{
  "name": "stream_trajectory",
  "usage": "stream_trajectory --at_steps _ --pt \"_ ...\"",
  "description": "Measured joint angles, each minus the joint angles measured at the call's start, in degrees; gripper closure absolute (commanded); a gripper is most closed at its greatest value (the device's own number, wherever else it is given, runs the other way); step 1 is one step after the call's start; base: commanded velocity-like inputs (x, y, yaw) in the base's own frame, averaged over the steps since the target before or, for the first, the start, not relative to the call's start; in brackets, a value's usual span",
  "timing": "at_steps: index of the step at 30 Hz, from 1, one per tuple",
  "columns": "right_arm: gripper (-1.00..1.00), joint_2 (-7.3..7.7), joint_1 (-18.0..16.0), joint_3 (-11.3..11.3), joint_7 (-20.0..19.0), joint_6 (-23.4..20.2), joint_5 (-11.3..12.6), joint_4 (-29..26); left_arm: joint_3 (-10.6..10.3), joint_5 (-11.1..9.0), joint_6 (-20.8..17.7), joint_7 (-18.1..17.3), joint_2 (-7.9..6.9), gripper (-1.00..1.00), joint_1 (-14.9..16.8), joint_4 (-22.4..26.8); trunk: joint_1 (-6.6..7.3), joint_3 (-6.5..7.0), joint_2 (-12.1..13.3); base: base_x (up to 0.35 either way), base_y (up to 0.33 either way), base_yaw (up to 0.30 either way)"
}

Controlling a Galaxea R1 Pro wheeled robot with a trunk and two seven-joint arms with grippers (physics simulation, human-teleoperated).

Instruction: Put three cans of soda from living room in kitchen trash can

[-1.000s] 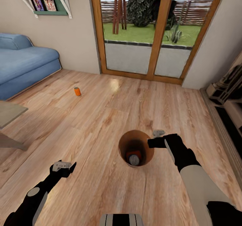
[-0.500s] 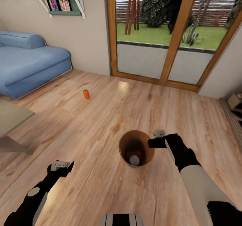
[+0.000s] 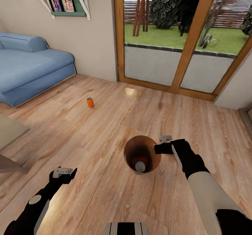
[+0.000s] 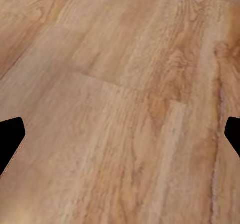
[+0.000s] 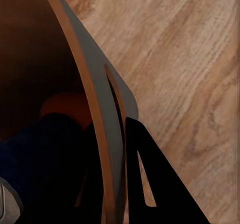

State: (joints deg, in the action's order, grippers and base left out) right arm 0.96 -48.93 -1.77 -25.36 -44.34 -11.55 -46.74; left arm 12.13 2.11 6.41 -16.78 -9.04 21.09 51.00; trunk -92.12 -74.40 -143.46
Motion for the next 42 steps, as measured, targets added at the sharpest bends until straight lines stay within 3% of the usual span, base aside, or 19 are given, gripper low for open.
stream_trajectory --at_steps 15,42 --pt "1.00 -0.15 0.00 0.09 0.04 0.01 -0.02 -0.04 0.00 -0.09 0.00 -0.01 0.05 -1.00 0.00 0.00 0.00 0.00 0.00 0.325 0.000 0.007" --pt "1.00 -0.25 0.00 0.15 0.06 -0.02 0.07 -0.01 0.00 0.00 0.09 0.08 0.01 -1.00 0.00 -0.63 0.00 0.38 0.00 0.325 0.000 0.227"
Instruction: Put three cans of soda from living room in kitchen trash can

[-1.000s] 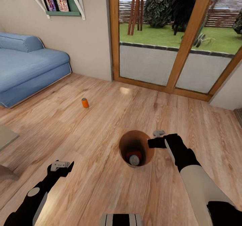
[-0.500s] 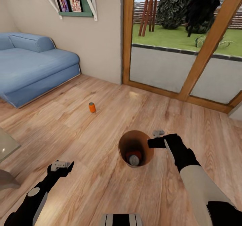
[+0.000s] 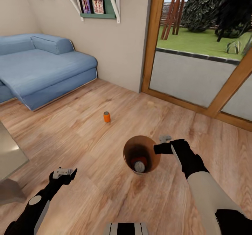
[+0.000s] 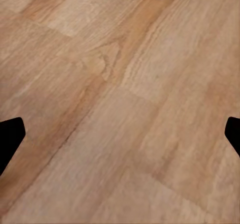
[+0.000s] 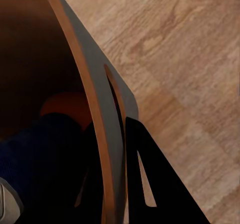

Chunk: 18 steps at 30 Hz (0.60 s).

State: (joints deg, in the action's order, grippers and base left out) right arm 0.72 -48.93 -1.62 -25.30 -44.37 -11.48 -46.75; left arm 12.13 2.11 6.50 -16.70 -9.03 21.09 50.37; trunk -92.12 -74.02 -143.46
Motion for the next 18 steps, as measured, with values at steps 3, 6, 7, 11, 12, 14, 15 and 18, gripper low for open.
stream_trajectory --at_steps 3,6,7,11,12,14,15,18 --pt "1.00 0.00 0.00 0.04 -0.05 -0.07 0.29 0.00 0.00 0.00 0.00 0.00 0.04 -1.00 0.00 -0.02 0.00 0.03 0.00 0.325 -0.011 0.077" --pt "1.00 0.00 0.02 0.07 -0.01 0.01 0.01 0.01 0.00 0.06 -0.03 0.45 0.06 -1.00 0.00 -0.07 0.00 0.04 0.00 0.325 -0.053 0.025" --pt "1.00 0.00 0.03 0.08 -0.02 0.01 -0.04 0.01 0.00 0.07 -0.05 0.63 0.09 -1.00 0.00 -0.08 0.00 0.04 0.00 0.325 -0.070 0.009" --pt "1.00 0.00 0.01 0.06 0.01 -0.04 0.02 0.01 0.00 0.08 -0.03 0.94 0.14 -1.00 0.00 -0.12 0.00 0.04 0.00 0.325 -0.074 0.005" --pt "1.00 0.00 0.02 0.04 0.02 -0.04 0.00 0.01 0.00 0.06 -0.02 0.98 0.11 -1.00 0.00 -0.38 0.00 0.04 0.00 0.325 -0.076 0.002" --pt "1.00 0.00 0.03 0.02 0.03 -0.05 -0.08 0.01 0.00 0.03 -0.01 0.97 0.08 -1.00 0.00 -1.27 0.00 0.04 0.00 0.325 -0.077 0.001" --pt "1.00 0.00 0.04 0.01 0.03 -0.05 -0.11 0.01 0.00 0.02 0.00 0.97 0.08 -1.00 0.00 -1.45 0.00 0.04 0.00 0.325 -0.077 0.000" --pt "1.00 0.00 0.02 0.00 0.03 -0.06 -0.07 0.01 0.00 0.01 0.00 1.00 0.07 -1.00 0.00 -1.90 0.00 0.04 0.00 0.325 -0.077 0.000"
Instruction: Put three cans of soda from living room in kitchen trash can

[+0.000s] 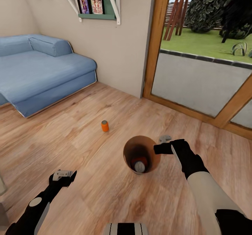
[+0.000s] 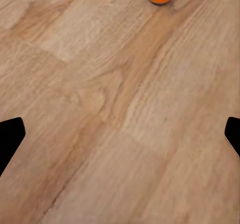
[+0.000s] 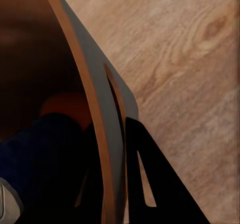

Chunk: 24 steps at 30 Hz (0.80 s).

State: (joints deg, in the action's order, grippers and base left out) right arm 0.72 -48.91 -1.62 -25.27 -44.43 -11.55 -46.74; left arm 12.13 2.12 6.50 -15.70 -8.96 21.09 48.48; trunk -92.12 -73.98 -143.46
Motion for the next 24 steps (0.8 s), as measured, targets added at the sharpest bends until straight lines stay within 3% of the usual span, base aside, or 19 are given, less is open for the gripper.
stream_trajectory --at_steps 24 --pt "1.00 0.00 0.06 0.00 0.10 0.03 -0.26 0.00 0.00 -0.08 0.01 0.14 0.00 -1.00 0.00 -0.22 0.00 0.00 0.00 0.325 -0.069 0.000"
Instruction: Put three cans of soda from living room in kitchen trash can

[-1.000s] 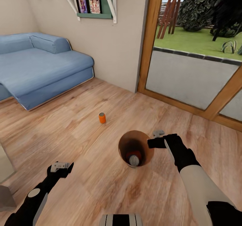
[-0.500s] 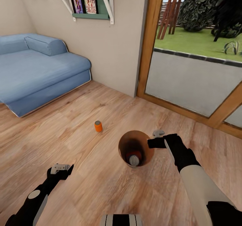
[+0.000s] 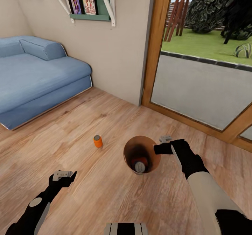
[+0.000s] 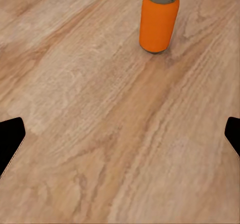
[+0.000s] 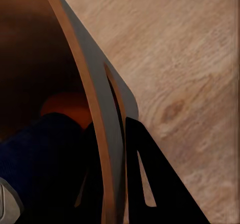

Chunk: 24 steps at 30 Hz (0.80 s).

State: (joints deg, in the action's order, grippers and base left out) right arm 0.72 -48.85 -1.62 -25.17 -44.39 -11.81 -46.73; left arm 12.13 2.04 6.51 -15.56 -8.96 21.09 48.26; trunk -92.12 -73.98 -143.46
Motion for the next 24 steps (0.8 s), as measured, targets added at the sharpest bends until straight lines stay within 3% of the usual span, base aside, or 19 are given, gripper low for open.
stream_trajectory --at_steps 15,24 --pt "1.00 -0.10 0.00 0.18 -0.07 0.06 0.15 0.00 0.00 0.06 0.07 0.00 0.00 -1.00 0.00 0.00 0.00 0.00 0.00 0.325 -0.002 0.005" --pt "1.00 -0.17 0.00 0.26 -0.07 0.02 0.16 0.00 0.00 0.07 0.08 0.00 -0.01 -1.00 0.00 0.00 0.00 0.00 0.00 0.325 0.000 0.189"
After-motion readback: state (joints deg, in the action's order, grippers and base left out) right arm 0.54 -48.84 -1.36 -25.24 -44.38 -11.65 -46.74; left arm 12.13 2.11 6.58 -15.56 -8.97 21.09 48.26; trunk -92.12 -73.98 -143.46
